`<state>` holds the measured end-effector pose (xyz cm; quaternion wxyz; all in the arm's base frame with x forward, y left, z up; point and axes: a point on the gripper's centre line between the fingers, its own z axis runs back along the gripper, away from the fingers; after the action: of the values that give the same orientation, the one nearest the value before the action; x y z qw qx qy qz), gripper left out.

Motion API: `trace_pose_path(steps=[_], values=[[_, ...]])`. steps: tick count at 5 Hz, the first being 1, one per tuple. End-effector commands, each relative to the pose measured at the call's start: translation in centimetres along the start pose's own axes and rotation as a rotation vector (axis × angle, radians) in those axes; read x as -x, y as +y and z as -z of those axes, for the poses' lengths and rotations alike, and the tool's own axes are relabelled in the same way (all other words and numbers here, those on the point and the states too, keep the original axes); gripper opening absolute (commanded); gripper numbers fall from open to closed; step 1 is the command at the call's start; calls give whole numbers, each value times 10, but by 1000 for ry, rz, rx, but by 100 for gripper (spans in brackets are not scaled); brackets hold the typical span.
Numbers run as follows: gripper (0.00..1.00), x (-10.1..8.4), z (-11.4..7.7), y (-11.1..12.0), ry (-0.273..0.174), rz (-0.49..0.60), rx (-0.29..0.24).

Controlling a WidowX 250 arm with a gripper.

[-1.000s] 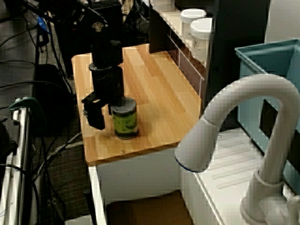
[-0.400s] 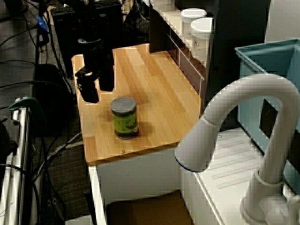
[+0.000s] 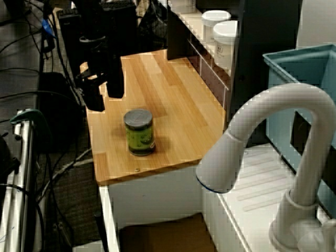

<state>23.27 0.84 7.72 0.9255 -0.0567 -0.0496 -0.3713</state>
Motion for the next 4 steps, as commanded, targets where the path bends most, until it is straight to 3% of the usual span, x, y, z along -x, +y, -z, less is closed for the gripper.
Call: trace_pose_path(steps=[1, 3, 4], values=[[100, -21, -35, -10, -80, 31, -25], [100, -45, -40, -28, -98, 92, 22], [100, -61, -33, -38, -97, 118, 18]])
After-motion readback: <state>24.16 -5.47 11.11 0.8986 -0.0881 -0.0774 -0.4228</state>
